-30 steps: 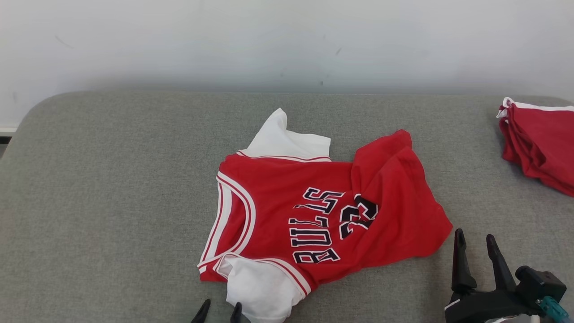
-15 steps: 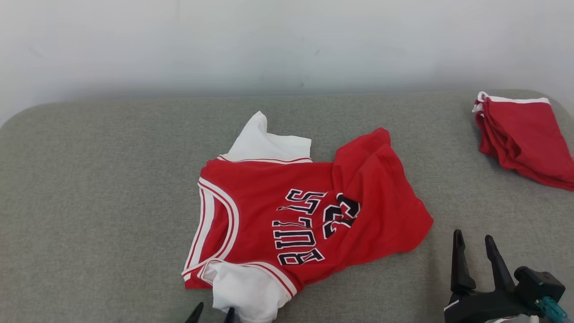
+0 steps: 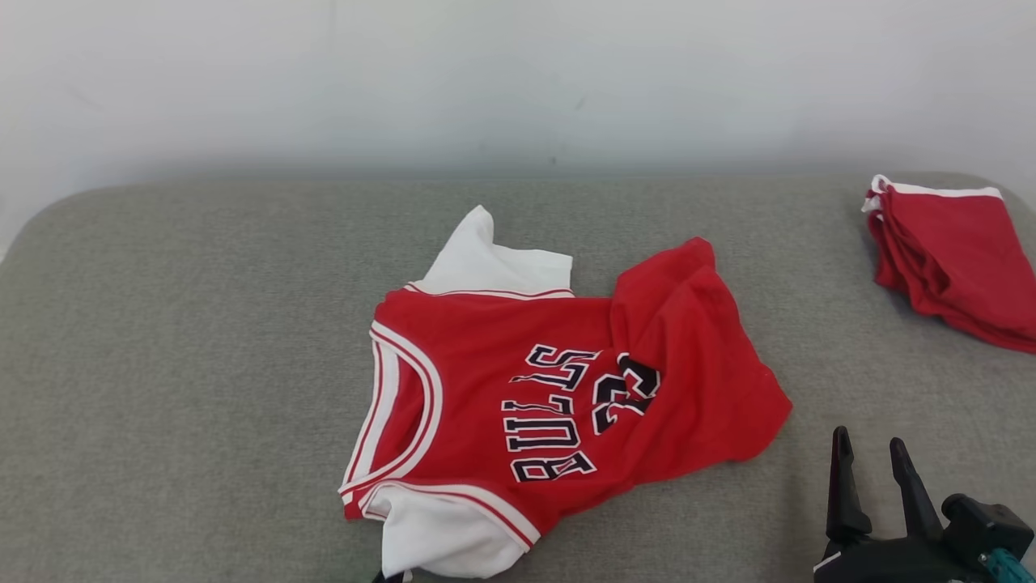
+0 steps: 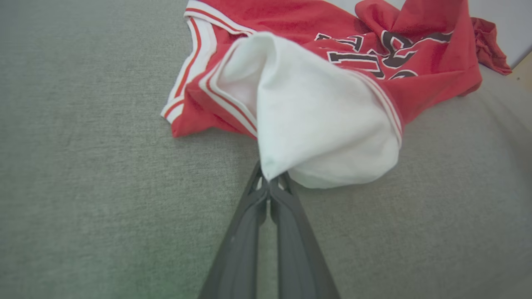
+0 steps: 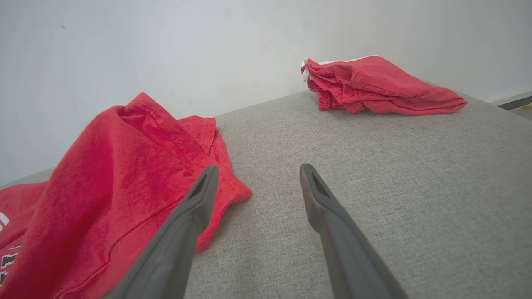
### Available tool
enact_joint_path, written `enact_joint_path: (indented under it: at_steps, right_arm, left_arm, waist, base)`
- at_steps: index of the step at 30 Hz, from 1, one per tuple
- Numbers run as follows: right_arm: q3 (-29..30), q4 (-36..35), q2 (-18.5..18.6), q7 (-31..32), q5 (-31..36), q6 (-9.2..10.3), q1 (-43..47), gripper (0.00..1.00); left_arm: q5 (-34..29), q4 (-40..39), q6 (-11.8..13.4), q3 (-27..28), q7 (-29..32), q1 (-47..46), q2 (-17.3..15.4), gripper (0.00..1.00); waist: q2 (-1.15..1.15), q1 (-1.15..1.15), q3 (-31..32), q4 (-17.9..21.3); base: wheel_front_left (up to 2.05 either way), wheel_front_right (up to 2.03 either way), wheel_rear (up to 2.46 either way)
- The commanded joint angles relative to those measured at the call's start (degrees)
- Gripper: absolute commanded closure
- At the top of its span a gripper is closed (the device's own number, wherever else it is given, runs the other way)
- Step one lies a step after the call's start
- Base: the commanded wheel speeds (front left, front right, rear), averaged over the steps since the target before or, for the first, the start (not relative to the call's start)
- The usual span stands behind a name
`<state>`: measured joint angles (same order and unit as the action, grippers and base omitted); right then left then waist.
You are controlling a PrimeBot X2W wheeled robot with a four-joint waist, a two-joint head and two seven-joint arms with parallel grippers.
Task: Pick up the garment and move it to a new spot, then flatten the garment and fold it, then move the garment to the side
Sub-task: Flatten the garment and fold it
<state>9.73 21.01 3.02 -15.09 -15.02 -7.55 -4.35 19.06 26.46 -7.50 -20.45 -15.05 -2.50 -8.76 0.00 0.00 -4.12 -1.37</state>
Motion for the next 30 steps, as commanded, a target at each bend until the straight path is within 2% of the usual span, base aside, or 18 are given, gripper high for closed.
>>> enact_joint_path:
  at_steps: [1,7,13,16,20,21,22,30]
  right_arm:
    - [-0.03,-0.08,-0.01,-0.06,-0.37,0.15,1.12,0.00]
    - [-0.03,0.07,-0.09,-0.06,-0.82,0.15,1.16,0.00]
    - [0.36,0.17,-0.14,-0.06,-0.89,0.15,1.63,0.00]
    - [0.16,0.50,-0.14,-0.06,-0.74,0.15,1.65,0.00]
    - [-0.37,0.78,-0.15,-0.06,-0.65,0.15,1.55,0.00]
    - [-0.43,0.78,-0.15,-0.06,-0.62,0.15,1.53,0.00]
    - [-0.54,0.75,-0.16,-0.06,-0.63,0.15,1.55,0.00]
    - [0.15,0.05,-0.16,-0.06,-1.02,0.15,2.14,0.00]
  left_arm:
    - [0.54,-1.79,0.05,-0.41,-0.18,2.12,-0.94,1.00]
    - [3.47,-4.70,0.05,-3.46,0.13,6.29,-3.60,1.00]
    - [8.32,-8.36,0.05,-7.01,4.38,8.26,-7.80,1.00]
    - [9.27,-9.23,0.05,-6.37,5.58,6.86,-10.02,1.00]
    - [9.85,-8.22,0.34,-5.52,5.31,5.62,-10.49,1.00]
    - [9.57,-7.54,0.58,-5.42,4.82,5.29,-10.40,0.69]
    - [9.24,-6.62,0.80,-5.45,4.44,4.97,-10.33,0.00]
    - [11.35,-0.41,0.63,-5.36,1.72,7.53,-7.72,0.00]
  waist:
    - [0.00,0.00,0.57,-1.48]
    - [0.00,0.00,0.82,-3.39]
    - [0.00,0.00,1.35,-4.80]
    - [0.00,0.00,1.80,-4.94]
    - [0.00,0.00,2.32,-4.52]
    - [0.00,0.00,2.33,-4.41]
    - [0.00,0.00,2.30,-4.27]
    - [0.00,0.00,2.01,-4.17]
  base:
    - [0.00,0.00,0.00]
    - [0.00,0.00,0.00]
    - [0.00,0.00,0.00]
    - [0.00,0.00,0.00]
    - [0.00,0.00,0.00]
    - [0.00,0.00,0.00]
    - [0.00,0.00,0.00]
    - [0.00,0.00,0.00]
